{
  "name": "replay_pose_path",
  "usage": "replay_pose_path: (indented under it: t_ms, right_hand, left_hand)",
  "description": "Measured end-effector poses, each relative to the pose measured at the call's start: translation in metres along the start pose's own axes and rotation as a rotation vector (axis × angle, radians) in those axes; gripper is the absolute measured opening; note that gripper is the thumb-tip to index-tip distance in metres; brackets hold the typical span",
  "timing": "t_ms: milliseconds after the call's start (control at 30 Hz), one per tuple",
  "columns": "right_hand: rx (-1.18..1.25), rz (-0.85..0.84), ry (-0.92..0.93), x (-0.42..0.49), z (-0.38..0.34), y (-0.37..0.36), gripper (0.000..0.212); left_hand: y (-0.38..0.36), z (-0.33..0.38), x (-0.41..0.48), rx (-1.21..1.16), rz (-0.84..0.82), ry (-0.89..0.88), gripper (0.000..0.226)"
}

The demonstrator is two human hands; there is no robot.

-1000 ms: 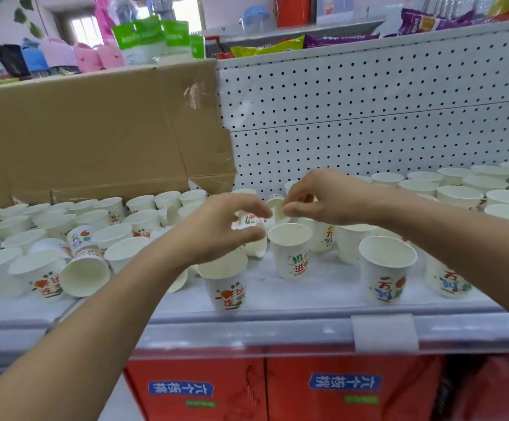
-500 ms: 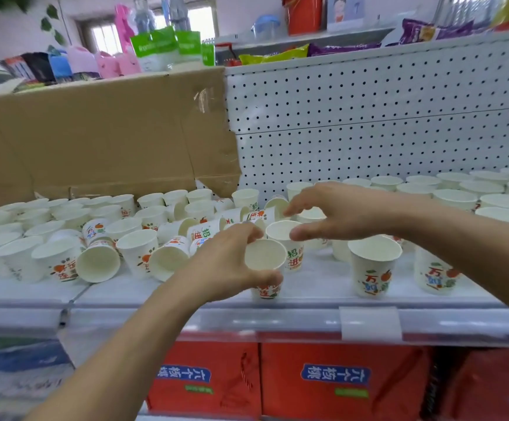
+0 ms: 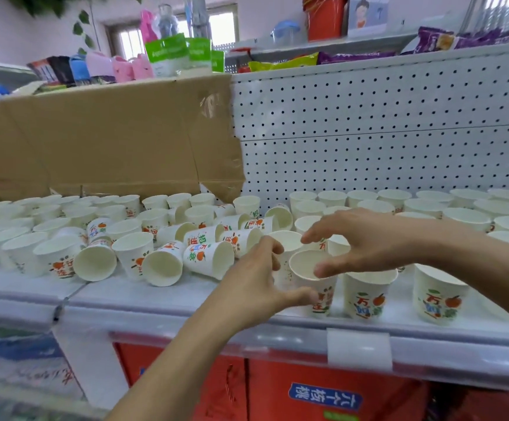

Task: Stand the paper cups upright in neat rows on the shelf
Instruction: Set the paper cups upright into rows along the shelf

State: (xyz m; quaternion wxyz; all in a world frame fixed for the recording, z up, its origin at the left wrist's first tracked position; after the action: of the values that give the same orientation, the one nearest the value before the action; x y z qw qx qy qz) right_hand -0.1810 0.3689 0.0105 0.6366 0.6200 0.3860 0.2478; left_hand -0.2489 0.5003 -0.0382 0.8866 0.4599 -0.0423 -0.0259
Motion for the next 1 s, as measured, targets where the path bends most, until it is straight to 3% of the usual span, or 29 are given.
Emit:
replay_pose_path:
  t_ms: [100,267,433,567,767,1000]
  right_hand:
    - [0.064,0.034,0.004,0.006,0.006,0.008,0.055]
    - [0.067,0.113,-0.056,0.047,0.022,0.033,0.035]
    - [-0.15,0.175,-0.195,0.116,0.038,0.057,0.019]
    - [-0.327,0.129,-0.306,0.166,0.048,0.059,0.021]
    - [-0.411,0.007,-0.361,0.209,0.058,0.037,0.031]
    - [-0.347,0.167,-0.42,0.227,0.072,0.055,0.014]
  left_hand:
    - [0.024,-0.028,-0.017,0.027,0.069,-0.023,0.054]
    - [0.069,-0.051,0.003,0.27,0.044,-0.128,0.025]
    - [0.106,-0.068,0.071,0.411,-0.062,-0.163,0.026]
    - [0.125,-0.09,0.122,0.523,-0.166,-0.169,0.028]
    - [0.132,-0.097,0.177,0.757,-0.127,-0.227,0.028]
    - [0.122,-0.108,0.216,0.735,-0.157,-0.23,0.016]
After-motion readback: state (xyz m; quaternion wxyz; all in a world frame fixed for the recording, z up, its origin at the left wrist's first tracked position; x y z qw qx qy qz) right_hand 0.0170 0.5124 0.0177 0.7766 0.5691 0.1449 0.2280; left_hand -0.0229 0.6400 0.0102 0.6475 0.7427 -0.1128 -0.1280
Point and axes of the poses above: each hand's wrist, its own x-axis towards the middle knuckle, its own y-axis out of the back of the hand, z = x × y, the point moved 7 cm from there along x, towards the middle knuckle, and after that the axes turned 15 degrees about -z, right-handed, at the moved point
